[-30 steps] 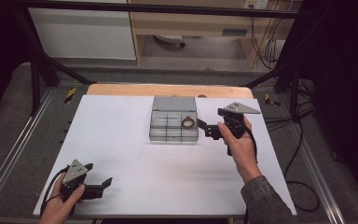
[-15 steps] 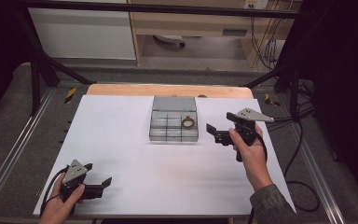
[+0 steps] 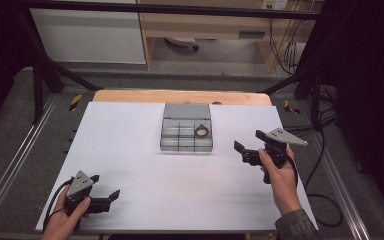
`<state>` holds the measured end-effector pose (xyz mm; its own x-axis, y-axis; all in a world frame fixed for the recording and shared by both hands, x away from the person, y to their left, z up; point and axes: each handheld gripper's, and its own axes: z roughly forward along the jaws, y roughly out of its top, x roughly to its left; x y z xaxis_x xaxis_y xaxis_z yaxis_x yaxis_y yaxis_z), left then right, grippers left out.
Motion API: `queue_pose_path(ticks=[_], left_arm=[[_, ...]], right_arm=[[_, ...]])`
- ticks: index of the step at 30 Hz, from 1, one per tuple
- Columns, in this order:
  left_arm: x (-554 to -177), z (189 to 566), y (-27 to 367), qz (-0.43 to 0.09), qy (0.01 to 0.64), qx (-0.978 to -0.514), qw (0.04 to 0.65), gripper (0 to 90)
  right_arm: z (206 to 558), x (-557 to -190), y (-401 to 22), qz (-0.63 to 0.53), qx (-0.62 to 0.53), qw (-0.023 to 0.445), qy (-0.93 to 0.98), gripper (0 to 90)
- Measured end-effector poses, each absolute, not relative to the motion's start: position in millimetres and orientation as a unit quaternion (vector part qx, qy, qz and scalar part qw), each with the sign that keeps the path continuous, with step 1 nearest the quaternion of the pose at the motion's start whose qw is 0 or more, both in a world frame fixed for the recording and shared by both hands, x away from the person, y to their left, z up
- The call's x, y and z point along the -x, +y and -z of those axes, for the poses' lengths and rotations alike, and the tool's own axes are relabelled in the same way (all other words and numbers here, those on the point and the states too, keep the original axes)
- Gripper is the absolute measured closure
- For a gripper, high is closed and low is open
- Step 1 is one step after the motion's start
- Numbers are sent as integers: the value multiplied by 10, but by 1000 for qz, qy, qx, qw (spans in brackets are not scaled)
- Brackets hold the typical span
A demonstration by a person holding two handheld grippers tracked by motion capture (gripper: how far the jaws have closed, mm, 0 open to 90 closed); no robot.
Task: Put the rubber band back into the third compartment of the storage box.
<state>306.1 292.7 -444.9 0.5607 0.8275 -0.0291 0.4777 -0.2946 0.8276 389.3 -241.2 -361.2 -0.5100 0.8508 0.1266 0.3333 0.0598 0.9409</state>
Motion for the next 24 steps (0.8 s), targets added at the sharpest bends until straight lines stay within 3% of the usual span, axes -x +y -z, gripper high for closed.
queue_pose_path(ticks=[24], left_arm=[[-3059,4434,2936,-211,426,-766,432,60]], right_arm=[[3914,-3498,-2675,-530,-452,251,672,48]])
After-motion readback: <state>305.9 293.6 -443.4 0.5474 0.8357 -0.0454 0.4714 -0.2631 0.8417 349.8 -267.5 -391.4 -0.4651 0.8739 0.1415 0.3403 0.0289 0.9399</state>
